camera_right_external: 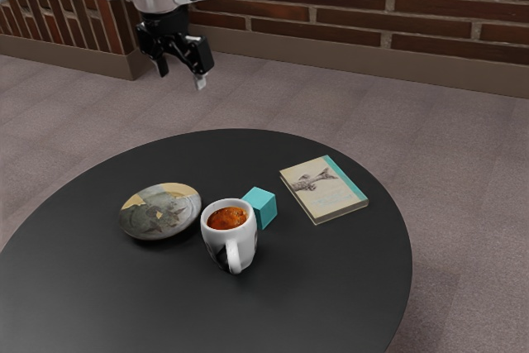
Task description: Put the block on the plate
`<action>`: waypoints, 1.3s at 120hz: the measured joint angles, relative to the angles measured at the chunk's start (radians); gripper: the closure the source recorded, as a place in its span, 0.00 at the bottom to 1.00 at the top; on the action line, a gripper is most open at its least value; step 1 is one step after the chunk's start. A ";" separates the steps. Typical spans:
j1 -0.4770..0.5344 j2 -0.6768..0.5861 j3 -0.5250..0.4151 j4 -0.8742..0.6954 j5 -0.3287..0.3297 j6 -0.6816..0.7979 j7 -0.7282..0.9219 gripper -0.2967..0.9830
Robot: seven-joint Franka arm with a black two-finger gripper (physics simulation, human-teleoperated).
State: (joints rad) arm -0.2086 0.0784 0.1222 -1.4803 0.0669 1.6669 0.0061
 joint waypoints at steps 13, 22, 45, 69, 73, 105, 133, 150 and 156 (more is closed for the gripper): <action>-0.002 0.009 -0.001 -0.004 -0.003 0.005 0.000 0.23; -0.001 0.074 -0.001 -0.011 -0.016 0.020 -0.003 0.23; -0.002 0.393 -0.003 0.168 -0.089 0.099 -0.044 0.23; -0.002 0.451 0.003 0.044 -0.169 0.215 -0.077 0.23; -0.002 0.454 0.004 0.026 -0.172 0.230 -0.081 0.23; -0.005 0.525 0.002 0.006 -0.181 0.308 -0.107 0.23; -0.006 0.554 -0.001 0.006 -0.183 0.341 -0.122 0.23; -0.005 0.563 -0.001 0.008 -0.184 0.350 -0.128 0.23; -0.006 0.571 -0.002 0.007 -0.184 0.361 -0.130 0.23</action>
State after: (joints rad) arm -0.2144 0.6491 0.1206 -1.4735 -0.1171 2.0276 -0.1235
